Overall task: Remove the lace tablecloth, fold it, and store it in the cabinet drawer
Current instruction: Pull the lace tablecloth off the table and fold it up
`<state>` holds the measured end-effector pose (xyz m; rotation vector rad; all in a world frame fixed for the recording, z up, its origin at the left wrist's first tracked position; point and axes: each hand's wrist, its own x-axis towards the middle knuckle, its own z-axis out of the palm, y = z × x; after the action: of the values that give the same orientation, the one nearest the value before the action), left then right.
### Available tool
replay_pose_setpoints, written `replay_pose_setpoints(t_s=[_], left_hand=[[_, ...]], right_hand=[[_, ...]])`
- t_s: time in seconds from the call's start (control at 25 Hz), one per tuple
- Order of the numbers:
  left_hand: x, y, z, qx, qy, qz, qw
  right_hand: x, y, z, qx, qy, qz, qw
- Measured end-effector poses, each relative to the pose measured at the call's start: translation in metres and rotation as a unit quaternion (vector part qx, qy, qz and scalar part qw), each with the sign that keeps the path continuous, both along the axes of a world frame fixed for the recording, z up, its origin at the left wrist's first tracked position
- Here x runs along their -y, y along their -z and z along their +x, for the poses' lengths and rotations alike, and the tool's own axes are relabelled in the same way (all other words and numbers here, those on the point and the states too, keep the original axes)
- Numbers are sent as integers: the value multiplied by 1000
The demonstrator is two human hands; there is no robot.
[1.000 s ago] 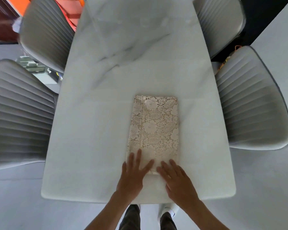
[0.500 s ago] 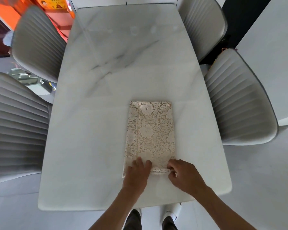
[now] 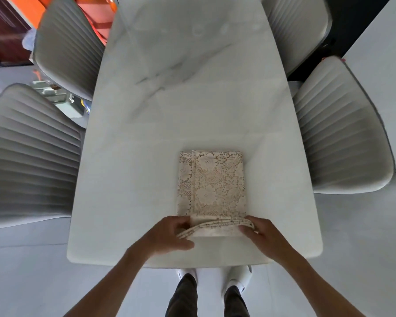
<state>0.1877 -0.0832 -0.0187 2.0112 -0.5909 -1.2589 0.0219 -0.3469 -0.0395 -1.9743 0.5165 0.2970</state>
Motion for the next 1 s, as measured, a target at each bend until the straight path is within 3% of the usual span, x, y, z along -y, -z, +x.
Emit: replay_pose_setpoints(t_s=[0.08,0.12,0.28,0.6,0.8,0.88,1.0], left_hand=[[-4,7,7,-102,-47,-33,993],[-2,13,9,-110,-86,-46,989],[16,31,6,3,-213,-20,977],[40,46,-12,159,-324,41,932],[51,46,-5,202,-347,99,911],[54,47,-2,221,-329,102,913],[49,49,0,222,-293,78,927]], right_hand=[[5,3,12,3,47,12,999],[6,5,17,-1,66,4,998],[4,15,43,-15,107,-74,991],[-9,40,75,-69,153,-208,964],[-23,43,77,-48,191,-276,941],[-13,38,82,-51,148,-306,939],[11,24,112,20,78,-305,949]])
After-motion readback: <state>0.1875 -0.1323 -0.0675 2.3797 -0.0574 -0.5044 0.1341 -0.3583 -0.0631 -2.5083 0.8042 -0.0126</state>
